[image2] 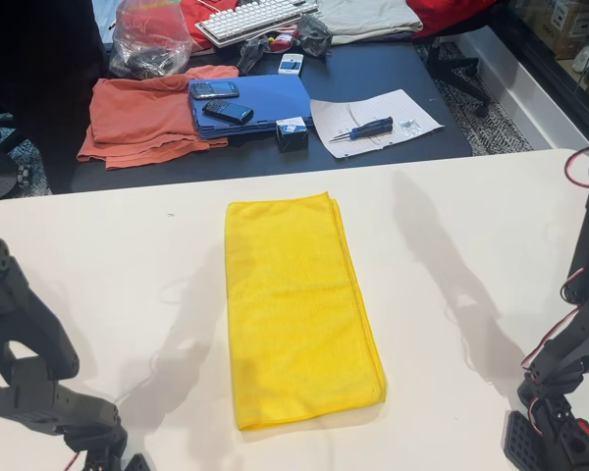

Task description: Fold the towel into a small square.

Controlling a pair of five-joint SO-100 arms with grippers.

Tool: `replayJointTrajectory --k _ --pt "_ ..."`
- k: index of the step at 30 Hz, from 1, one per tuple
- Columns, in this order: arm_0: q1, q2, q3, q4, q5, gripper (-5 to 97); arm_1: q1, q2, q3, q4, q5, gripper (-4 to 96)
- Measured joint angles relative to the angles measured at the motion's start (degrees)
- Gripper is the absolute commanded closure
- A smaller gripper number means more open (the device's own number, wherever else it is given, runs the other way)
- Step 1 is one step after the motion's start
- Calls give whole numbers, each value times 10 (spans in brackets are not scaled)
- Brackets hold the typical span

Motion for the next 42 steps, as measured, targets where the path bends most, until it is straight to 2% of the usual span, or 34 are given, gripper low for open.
replayJointTrajectory --k 42 --pt "1 0 0 0 0 891 0 0 0 0 0 917"
